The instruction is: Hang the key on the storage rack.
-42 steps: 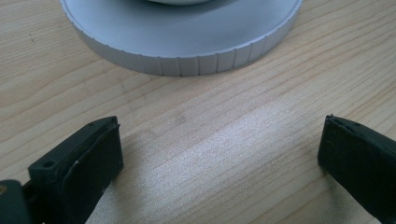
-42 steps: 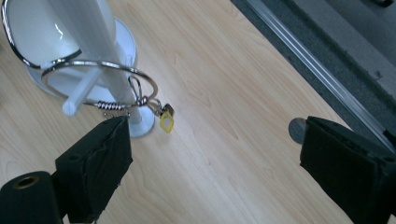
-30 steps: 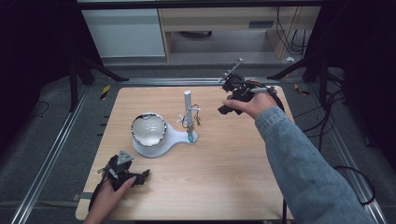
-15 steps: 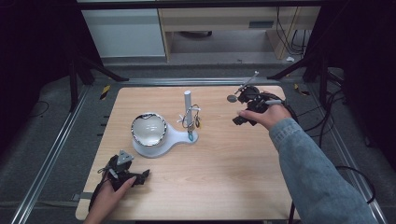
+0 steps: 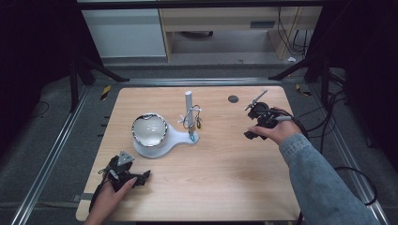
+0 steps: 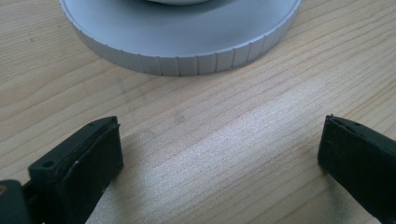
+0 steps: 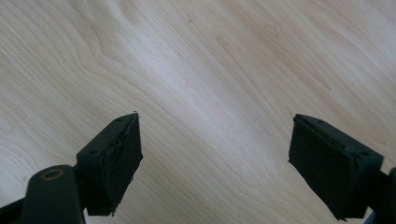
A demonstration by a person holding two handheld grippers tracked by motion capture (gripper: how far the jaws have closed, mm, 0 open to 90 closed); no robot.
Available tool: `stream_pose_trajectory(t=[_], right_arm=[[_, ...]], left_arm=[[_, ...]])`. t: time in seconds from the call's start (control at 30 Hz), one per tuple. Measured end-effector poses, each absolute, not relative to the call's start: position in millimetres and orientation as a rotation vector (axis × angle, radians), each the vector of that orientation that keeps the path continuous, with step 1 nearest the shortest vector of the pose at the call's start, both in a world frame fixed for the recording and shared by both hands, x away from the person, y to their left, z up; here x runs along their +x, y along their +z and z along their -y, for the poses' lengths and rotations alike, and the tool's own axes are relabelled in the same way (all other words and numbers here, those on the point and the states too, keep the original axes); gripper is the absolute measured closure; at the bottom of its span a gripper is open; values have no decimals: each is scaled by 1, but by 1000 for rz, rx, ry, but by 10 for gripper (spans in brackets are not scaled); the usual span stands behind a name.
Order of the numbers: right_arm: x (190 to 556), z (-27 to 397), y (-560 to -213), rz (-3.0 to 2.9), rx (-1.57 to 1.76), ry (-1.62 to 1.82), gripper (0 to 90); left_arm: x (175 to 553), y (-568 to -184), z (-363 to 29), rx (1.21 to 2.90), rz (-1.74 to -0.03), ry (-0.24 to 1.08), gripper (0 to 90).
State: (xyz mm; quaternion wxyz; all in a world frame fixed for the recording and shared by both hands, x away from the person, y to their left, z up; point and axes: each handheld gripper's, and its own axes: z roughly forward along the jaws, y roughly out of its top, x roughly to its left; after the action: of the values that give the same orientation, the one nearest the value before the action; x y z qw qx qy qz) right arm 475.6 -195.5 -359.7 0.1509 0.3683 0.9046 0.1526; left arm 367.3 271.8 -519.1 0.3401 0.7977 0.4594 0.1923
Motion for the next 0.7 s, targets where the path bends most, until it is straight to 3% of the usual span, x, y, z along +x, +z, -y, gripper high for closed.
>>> stream_pose_trajectory(t=[0.33,0.7], right_arm=[[465,201,-381,-2617,1076,476,266],[453,206,-413,-2662,1119,481,263]], left_arm=[[367,-519,-272,2076,-1196,500,0],[367,-519,-272,2076,-1195,501,0]])
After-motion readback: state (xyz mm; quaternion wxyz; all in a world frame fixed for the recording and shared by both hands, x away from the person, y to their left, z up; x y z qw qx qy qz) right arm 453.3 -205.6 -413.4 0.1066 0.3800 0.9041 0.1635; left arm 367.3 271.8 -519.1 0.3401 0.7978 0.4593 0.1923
